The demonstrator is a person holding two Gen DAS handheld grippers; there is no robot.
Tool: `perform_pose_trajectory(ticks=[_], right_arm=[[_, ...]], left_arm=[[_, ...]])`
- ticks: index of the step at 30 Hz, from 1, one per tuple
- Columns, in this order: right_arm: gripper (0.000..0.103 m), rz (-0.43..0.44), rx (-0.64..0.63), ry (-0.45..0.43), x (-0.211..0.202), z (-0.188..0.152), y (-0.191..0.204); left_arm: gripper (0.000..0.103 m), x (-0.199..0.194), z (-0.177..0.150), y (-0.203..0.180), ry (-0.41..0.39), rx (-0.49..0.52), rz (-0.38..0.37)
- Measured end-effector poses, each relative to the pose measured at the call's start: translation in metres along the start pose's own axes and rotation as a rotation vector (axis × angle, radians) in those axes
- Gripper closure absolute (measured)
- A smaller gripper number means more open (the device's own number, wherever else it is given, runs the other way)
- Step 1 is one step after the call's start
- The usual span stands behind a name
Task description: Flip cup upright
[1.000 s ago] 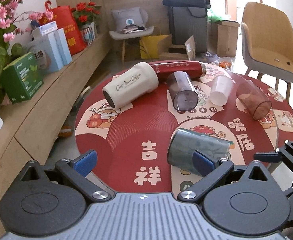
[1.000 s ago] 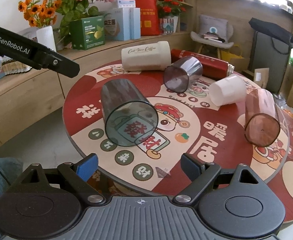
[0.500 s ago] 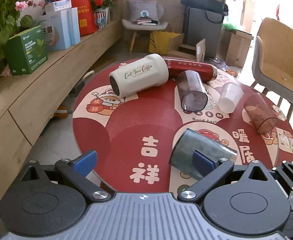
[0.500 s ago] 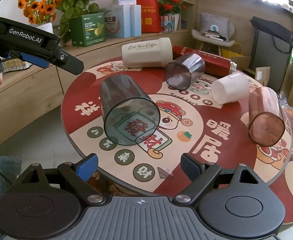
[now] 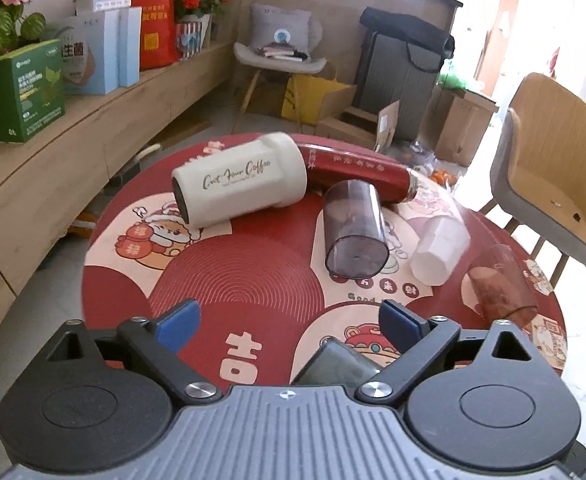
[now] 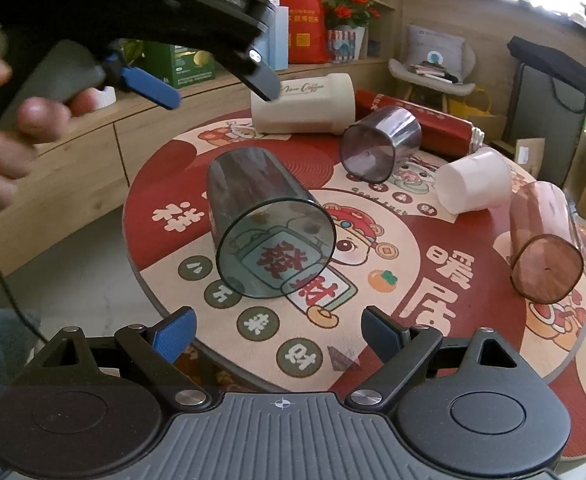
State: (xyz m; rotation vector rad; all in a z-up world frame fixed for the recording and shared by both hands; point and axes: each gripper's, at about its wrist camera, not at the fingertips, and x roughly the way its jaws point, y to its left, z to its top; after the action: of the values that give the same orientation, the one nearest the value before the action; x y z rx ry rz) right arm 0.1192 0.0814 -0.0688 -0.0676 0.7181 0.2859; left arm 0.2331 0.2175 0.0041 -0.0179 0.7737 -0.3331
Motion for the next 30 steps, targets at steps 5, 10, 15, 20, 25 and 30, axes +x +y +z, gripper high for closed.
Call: perform_pose_trajectory(ticks=[5,10,15,20,25,30], right_arm=[[0.015,-0.004,0.005,-0.002,0.004,0.003,-0.002],[0.015,-0.011,0.015,-0.001,0.007,0.004,-0.006],[0.015,-0.021,0.02,-0.002,0.008,0.004,-0.008],[0.015,-0.035,0.043,-0.006,0.009,0.006,-0.016],[0.015,-0.027,0.046,-0.004,0.008,0.006,-0.017],[0.015,-0.026,0.015,-0.005,0.01,0.006,-0.009]], left_arm=[[0.008,0.012,-0.003,-0.002,0.032,0.011,0.015],[0.008,0.008,-0.006,0.005,0.037,0.011,0.01],[0.008,-0.003,-0.004,0.002,0.005,0.101,0.019],[0.008,-0.009,0.0,0.005,-0.009,0.12,0.018],[0.008,-0.004,-0.003,0.005,-0.004,0.1,0.02],[0.008,0.001,-0.004,0.003,-0.002,0.095,0.013]])
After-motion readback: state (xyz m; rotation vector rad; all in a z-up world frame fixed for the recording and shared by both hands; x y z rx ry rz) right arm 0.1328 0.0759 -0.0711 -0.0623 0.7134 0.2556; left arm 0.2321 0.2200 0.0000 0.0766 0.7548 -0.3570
